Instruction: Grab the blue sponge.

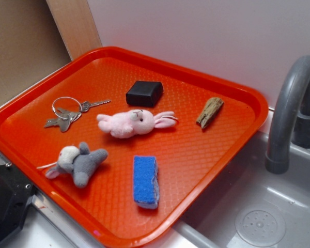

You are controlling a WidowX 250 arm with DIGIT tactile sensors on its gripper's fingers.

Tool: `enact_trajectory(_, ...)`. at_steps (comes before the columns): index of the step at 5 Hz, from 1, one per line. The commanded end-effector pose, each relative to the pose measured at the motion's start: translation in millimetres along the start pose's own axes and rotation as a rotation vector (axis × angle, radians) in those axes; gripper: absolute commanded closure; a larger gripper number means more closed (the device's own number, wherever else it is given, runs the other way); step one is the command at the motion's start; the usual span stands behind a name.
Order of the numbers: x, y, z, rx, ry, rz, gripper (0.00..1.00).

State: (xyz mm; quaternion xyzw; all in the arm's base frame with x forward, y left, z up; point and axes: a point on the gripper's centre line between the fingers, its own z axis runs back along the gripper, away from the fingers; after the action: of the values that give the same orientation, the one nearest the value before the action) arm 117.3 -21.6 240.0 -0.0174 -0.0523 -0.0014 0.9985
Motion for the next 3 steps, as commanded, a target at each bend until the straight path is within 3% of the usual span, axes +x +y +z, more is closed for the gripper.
enact_trajectory(1, 0.0, 0.0, 0.0, 0.0, 0.0, 0.0, 0.0)
enact_trajectory(3, 22.5, -34.5, -11.5, -0.05, -0.001, 0.23, 0.0)
